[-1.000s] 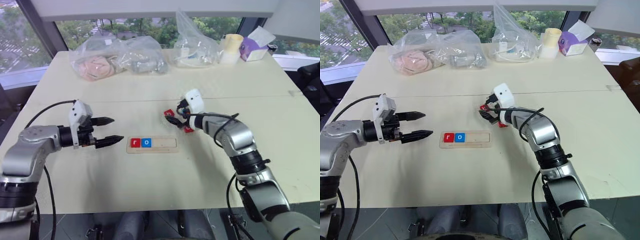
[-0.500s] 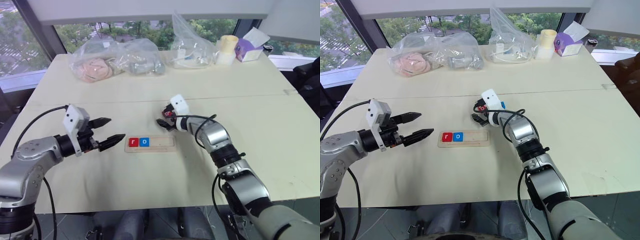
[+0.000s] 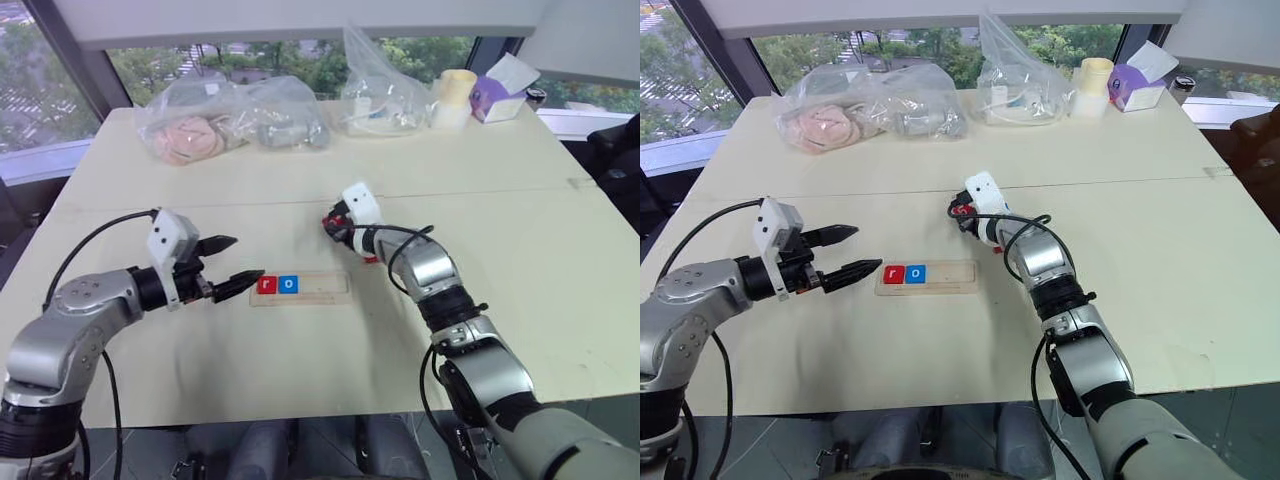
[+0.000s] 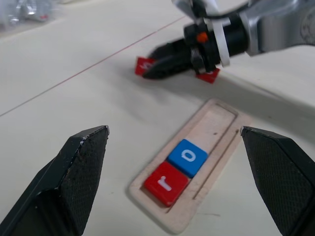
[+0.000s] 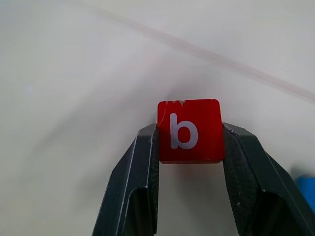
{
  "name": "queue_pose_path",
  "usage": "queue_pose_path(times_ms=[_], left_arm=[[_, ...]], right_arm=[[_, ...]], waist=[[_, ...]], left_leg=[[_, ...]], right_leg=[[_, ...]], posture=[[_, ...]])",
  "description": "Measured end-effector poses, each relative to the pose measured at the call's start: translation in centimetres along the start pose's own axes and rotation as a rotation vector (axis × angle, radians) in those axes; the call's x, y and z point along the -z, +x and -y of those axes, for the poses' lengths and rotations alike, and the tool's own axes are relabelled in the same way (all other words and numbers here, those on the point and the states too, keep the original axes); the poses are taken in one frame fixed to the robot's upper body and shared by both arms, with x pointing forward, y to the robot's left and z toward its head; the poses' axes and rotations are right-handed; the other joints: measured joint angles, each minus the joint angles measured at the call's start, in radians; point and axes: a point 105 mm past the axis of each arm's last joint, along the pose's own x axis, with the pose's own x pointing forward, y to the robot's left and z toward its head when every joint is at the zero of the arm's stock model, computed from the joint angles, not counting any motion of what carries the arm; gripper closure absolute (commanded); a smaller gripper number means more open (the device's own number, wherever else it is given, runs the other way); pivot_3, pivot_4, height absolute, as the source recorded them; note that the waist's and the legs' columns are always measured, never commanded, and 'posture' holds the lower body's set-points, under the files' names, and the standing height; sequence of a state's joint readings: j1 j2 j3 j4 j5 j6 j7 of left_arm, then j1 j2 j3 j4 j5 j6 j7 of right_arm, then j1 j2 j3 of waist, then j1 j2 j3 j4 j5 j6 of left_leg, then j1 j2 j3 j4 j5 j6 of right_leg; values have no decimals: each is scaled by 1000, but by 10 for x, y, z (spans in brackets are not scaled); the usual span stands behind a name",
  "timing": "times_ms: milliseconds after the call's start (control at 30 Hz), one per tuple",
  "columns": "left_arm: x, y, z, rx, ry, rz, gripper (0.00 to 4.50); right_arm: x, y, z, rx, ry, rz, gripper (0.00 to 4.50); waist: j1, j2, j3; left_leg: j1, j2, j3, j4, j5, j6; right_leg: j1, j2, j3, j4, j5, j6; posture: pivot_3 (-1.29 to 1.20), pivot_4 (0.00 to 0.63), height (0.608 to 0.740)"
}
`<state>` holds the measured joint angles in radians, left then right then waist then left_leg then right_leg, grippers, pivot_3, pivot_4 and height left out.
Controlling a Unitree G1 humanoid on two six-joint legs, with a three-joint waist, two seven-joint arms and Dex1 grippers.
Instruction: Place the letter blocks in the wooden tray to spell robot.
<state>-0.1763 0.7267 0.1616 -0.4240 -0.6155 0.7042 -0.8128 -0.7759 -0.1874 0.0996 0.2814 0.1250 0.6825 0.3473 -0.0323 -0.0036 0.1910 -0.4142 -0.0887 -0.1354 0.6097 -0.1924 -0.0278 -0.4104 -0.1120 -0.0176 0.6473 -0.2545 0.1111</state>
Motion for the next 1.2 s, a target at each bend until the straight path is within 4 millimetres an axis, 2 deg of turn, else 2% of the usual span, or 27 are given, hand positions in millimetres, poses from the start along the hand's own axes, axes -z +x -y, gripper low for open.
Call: queue_pose_path(times_ms=[67, 133, 267, 367, 500, 567, 633, 900, 1100, 1133, 1200], left_arm=[[1, 8, 13, 63, 21, -14, 0], [2, 16, 25, 122, 43, -35, 0], [14, 28, 50, 274, 117, -128, 0], [-1, 39, 53, 317, 155, -74, 0], [0, 45, 45, 334, 176, -76, 0], [4, 48, 37, 333, 165, -85, 0], [5, 50, 34, 347, 169, -90, 0], [10, 49, 30, 374, 170, -105, 0], [7, 48, 35, 390, 180, -112, 0], [7, 48, 37, 393, 182, -114, 0], [6, 47, 38, 396, 184, -126, 0]], right_arm=[[-16, -29, 21, 89, 22, 54, 3339], [-14, -57, 36, 179, 49, 54, 3339], [26, -102, 46, 328, 153, -71, 3339], [43, -125, 40, 390, 219, -128, 3339], [51, -139, 14, 384, 277, -157, 3339], [60, -140, -6, 351, 344, -185, 3339], [65, -139, -19, 328, 383, -207, 3339], [81, -147, -19, 385, 432, -246, 3339], [83, -147, -20, 388, 432, -253, 368], [83, -147, -20, 387, 431, -253, 20], [82, -146, -21, 380, 427, -253, 20]], waist=[[15, 0, 0], [25, -1, 0], [21, 0, 0], [16, 1, 0], [14, 1, 0], [16, 1, 0], [17, 1, 0], [17, 1, 0], [16, 1, 0], [16, 1, 0], [16, 1, 0]], left_leg=[[-1, 0, 1, 0, 0, 0], [-2, 0, 0, 0, -1, 0], [-3, 0, 3, -2, -1, 1], [-4, 1, 3, -1, -1, 1], [-4, 2, 3, -2, 0, 1], [-5, 2, 2, -2, 0, 1], [-7, 2, 2, -1, 0, 1], [-8, 2, 3, -1, 0, 1], [-8, 2, 3, -2, 0, 1], [-8, 2, 3, -2, 0, 1], [-8, 2, 3, -2, 0, 1]], right_leg=[[-1, 0, 1, -1, 0, 0], [-1, 0, 2, -1, -1, -1], [-4, 0, 5, -1, -3, -4], [-8, 1, 6, 0, -2, -5], [-10, 6, 9, 0, -2, -6], [-11, 7, 10, 0, -2, -6], [-13, 7, 11, 0, -2, -6], [-14, 7, 12, -1, -2, -6], [-14, 8, 12, -1, -2, -6], [-14, 8, 12, -1, -2, -6], [-14, 8, 12, -1, -2, -6]], posture=[[0, 150, 740], [0, 150, 740], [0, 150, 740], [0, 150, 740], [0, 150, 740], [0, 150, 740], [0, 150, 740], [0, 150, 740], [0, 150, 740], [0, 150, 740], [0, 150, 740]])
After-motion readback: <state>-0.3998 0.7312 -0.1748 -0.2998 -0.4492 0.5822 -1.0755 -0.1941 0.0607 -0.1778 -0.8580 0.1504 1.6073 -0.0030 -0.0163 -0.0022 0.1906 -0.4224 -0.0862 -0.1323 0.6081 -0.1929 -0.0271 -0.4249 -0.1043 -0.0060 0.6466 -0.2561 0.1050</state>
